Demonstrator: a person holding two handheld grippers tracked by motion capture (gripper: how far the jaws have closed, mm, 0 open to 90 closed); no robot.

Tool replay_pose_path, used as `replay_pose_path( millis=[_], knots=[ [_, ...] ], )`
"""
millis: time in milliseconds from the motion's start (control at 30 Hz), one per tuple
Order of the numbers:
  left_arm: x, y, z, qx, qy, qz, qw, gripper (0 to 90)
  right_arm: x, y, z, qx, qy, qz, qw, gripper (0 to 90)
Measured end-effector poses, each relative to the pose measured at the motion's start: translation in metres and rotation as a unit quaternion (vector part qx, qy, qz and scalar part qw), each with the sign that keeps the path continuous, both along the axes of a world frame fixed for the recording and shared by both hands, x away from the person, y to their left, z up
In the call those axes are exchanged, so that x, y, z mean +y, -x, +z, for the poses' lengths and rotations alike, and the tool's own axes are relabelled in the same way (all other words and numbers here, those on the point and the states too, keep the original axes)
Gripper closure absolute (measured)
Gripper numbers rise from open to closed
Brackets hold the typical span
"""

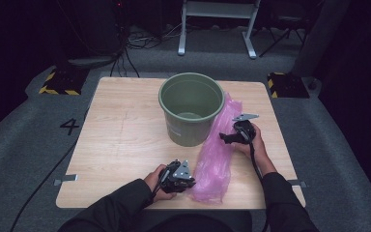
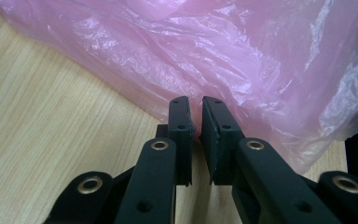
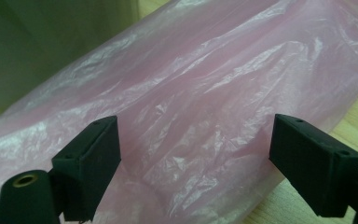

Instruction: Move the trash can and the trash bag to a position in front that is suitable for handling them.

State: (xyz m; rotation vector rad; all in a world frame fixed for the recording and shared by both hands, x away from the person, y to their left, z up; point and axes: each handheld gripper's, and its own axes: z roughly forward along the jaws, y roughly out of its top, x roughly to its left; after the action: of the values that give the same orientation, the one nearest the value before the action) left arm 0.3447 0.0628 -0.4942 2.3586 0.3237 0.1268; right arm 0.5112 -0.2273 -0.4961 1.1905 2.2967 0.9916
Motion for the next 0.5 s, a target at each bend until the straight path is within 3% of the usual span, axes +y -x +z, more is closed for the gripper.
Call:
replay_pose_path(
  millis=[67,300,367,500],
  knots=[
    [-0.0001,-0.0002,0.0000,0.000,0.000,-0.001,1.0000,81.4,-0.0004,-0.0009,-0.0017,0.006,-0.007,0.000,1.0000,16.8],
    [0.0007,-0.0006,-0.0011,0.004,0.008,-0.001,1.0000,79.9,0.0038,-0.0003,-0.0050,0.006,0.005,0.005,1.0000,17.0],
    [0.0005,0.0003,-0.0018,0.002,0.011,0.002,0.9999,74.7,0.0036,0.0020,-0.0061,-0.005,0.000,0.018,0.9998,23.4],
    [0.0010,-0.0009,-0.0026,-0.004,0.011,0.005,0.9999,61.2,0.0050,0.0074,-0.0053,-0.015,-0.010,0.040,0.9991,45.6]
  ],
)
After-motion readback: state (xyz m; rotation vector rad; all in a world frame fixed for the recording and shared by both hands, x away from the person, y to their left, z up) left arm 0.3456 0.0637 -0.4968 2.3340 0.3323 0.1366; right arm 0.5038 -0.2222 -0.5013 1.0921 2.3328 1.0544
